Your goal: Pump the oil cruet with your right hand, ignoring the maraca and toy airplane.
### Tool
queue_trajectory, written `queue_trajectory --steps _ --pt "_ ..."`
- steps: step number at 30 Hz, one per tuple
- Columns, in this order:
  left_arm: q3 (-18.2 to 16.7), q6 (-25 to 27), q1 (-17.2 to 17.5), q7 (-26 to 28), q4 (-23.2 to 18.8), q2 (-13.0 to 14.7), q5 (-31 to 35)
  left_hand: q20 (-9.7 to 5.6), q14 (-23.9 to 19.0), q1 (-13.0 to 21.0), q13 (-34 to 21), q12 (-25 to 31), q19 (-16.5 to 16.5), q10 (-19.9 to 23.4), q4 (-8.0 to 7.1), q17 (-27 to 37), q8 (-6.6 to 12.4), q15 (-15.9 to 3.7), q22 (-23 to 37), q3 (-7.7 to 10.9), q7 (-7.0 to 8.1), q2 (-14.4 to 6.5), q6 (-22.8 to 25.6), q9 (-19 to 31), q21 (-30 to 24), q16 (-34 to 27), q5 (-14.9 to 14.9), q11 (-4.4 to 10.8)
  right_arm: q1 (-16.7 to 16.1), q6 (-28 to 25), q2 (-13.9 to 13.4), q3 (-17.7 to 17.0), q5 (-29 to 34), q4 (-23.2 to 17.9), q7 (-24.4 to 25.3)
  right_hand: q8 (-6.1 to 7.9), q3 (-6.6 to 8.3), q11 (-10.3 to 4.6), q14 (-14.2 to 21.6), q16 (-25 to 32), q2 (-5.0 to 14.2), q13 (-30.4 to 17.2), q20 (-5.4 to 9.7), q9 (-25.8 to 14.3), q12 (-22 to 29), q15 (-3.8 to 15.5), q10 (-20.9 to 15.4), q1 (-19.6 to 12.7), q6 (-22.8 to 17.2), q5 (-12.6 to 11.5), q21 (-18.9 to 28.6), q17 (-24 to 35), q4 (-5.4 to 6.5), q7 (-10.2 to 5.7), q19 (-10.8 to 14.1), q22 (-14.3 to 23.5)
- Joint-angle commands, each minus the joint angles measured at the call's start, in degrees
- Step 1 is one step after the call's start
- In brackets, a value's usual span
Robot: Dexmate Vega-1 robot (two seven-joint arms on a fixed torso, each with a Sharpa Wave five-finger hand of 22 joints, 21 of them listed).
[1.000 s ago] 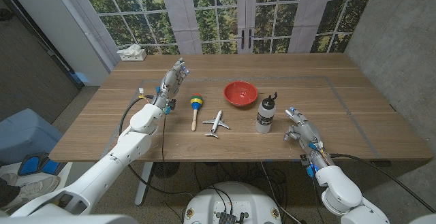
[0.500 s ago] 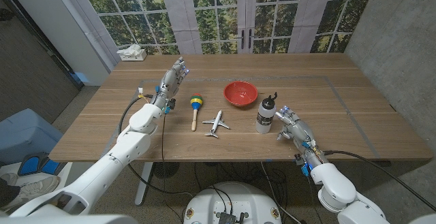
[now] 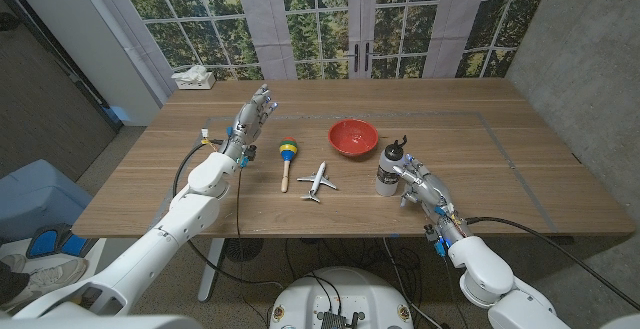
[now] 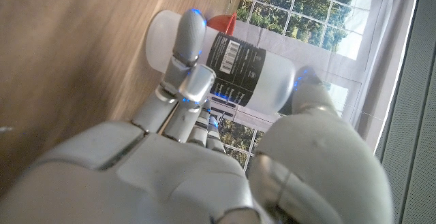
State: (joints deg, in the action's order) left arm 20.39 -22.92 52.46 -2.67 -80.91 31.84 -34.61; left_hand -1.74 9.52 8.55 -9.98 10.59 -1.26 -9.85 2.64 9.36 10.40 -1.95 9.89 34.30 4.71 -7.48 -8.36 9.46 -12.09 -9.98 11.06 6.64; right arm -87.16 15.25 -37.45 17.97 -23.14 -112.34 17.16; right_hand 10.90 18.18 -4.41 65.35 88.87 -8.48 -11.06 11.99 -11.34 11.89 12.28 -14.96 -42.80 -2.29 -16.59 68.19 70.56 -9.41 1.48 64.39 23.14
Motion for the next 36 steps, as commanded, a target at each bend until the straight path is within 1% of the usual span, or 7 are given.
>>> queue_trajectory --steps 1,10,15,22,31,32,36 --pt "-0.1 -0.1 -0.29 -0.62 0.57 0.06 -0.27 -4.31 4.23 0.38 -0.12 0.18 -0.48 -1.16 0.42 0.14 0.22 -6.27 0.18 -0.01 0.11 -1.81 0.07 0.25 -0.38 -0.05 -0.16 0.18 1.45 0.78 0.79 1.96 2.61 0.27 1.43 0.4 0.0 -0.08 1.84 0.5 0.84 -0.1 0.28 -0.11 0.62 -0.03 -1.74 -1.33 -0.15 -0.18 0.65 -0.07 0.44 0.55 0.93 -0.08" --pt "-0.17 -0.45 -0.33 -0.86 0.95 0.0 -0.35 -5.01 4.54 0.31 -0.12 0.13 -0.69 -1.26 0.58 0.17 0.21 -6.32 0.2 -0.18 0.1 -1.83 0.17 0.25 -0.3 0.04 -0.17 0.06 2.0 -4.31 0.48 2.92 4.7 -1.9 4.2 0.45 -0.48 -0.25 3.45 0.41 0.59 -0.03 0.18 -0.09 -0.13 -0.15 -0.69 -1.87 0.07 -0.03 0.86 -0.05 0.68 0.41 0.06 0.0" --pt "-0.34 -0.25 0.03 -0.69 0.47 0.28 -0.45 -5.01 4.54 0.29 -0.12 0.11 -0.74 -1.29 0.63 0.17 0.21 -6.36 0.21 -0.22 0.1 -1.83 0.23 0.25 -0.28 0.03 -0.18 0.06 2.29 -5.65 0.41 3.54 6.21 -2.39 5.44 0.37 -1.4 -0.9 2.65 -0.21 -0.3 -0.05 0.05 -0.11 -0.74 -0.3 0.91 -1.73 0.51 0.01 0.79 -0.06 0.91 -1.68 -1.68 0.18" --pt "-0.42 0.0 0.33 -0.59 -0.11 0.57 -0.47 -4.94 4.55 0.26 -0.12 0.12 -0.77 -1.26 0.72 0.17 0.2 -6.35 0.22 -0.3 0.1 -1.85 0.27 0.25 -0.21 0.01 -0.18 0.1 2.68 -11.24 0.92 4.78 9.62 -4.51 9.53 0.54 -2.2 -1.36 1.5 -0.65 -0.79 -0.1 -0.23 -0.13 -0.83 -0.3 1.54 -1.89 0.34 -0.13 0.71 -0.05 1.0 -2.26 -2.42 -0.25" --pt "-0.48 0.42 0.68 -0.32 -1.23 1.02 -0.29 -4.93 4.48 0.23 -0.12 0.14 -0.87 -1.22 0.82 0.17 0.23 -6.37 0.23 -0.39 0.16 -1.8 0.41 0.25 -0.18 -0.02 -0.19 0.14 3.35 -13.15 2.44 5.69 11.26 -3.35 12.67 1.37 -2.5 -1.64 0.58 -0.95 -0.13 -0.16 -0.58 -0.2 -0.42 -0.24 0.76 -3.3 -1.98 -0.51 1.16 -0.08 0.93 -4.87 -2.61 -0.66" --pt "-0.51 0.48 0.76 -0.2 -1.43 1.08 -0.25 -4.93 4.48 0.22 -0.12 0.13 -0.86 -1.24 0.84 0.17 0.23 -6.36 0.23 -0.41 0.14 -1.79 0.42 0.25 -0.16 -0.02 -0.19 0.14 3.42 -13.22 2.85 5.71 11.25 -3.17 13.18 1.46 -2.5 -1.83 0.44 -0.99 0.04 -0.17 -0.59 -0.21 -0.43 -0.24 0.77 -3.63 -2.32 -0.57 1.08 -0.09 0.92 -5.7 -2.94 -0.84" --pt "-0.59 0.72 1.14 0.2 -2.11 1.31 -0.11 -4.87 4.48 0.2 -0.12 0.13 -0.9 -1.22 0.91 0.16 0.22 -6.29 0.23 -0.47 0.2 -1.76 0.44 0.25 -0.13 -0.02 -0.19 0.1 3.94 -13.09 2.85 5.9 10.76 -2.56 12.74 1.88 -2.17 -1.59 0.47 -1.02 1.14 -0.21 -0.73 -0.26 0.16 -0.15 -1.01 -5.05 -3.72 -0.72 1.37 -0.16 0.9 -6.16 -1.92 -1.92"
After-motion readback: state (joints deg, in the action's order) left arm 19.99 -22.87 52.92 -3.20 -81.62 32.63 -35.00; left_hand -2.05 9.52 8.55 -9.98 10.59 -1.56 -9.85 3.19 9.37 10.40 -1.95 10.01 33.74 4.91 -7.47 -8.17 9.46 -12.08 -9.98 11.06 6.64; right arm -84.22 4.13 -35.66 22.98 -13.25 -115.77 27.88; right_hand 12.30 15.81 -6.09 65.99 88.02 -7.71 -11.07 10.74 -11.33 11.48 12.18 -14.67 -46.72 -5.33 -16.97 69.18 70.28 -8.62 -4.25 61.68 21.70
